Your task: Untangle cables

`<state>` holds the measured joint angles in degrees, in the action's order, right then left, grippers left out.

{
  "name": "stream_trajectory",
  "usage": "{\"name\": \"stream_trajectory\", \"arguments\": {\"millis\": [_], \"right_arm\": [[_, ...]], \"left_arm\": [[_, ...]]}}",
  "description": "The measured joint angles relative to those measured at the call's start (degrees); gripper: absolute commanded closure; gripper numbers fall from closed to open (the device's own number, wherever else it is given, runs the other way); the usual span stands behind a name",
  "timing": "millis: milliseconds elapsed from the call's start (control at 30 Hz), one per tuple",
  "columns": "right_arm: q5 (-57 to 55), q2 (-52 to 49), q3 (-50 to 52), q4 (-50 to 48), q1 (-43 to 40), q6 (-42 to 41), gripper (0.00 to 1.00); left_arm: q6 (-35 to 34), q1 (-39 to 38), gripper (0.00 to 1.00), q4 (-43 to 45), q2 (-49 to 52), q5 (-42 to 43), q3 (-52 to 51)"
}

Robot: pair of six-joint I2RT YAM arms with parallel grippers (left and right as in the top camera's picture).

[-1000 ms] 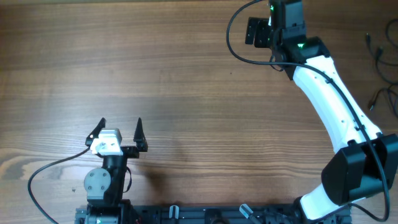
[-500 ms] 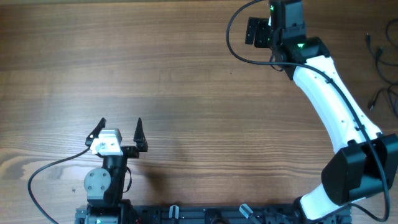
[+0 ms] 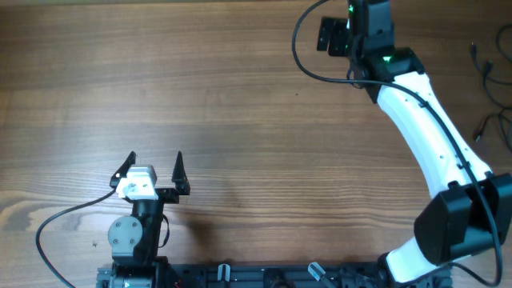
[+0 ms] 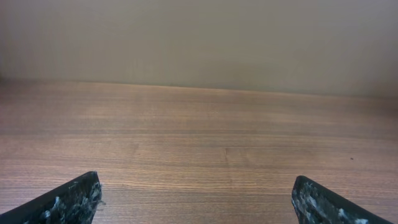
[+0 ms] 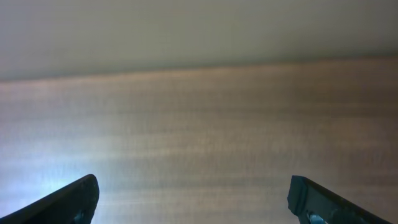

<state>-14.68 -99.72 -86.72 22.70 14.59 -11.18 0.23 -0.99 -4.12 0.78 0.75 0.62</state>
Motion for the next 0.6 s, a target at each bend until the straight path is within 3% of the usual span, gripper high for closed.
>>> {"name": "stream_trajectory", "arguments": {"millis": [267,600], "right_arm": [[-0.13,10.34,1.88,-9.07,0.00,8.76,0.00],[1.31,24.13,20.41,-22.62,-1.40,15.61,0.00]], "left_arm": [[0.00,0.00,0.00,0.00,0.00,0.00,0.00],[0.07,0.00,0.00,0.00,0.00,0.00,0.00]]}}
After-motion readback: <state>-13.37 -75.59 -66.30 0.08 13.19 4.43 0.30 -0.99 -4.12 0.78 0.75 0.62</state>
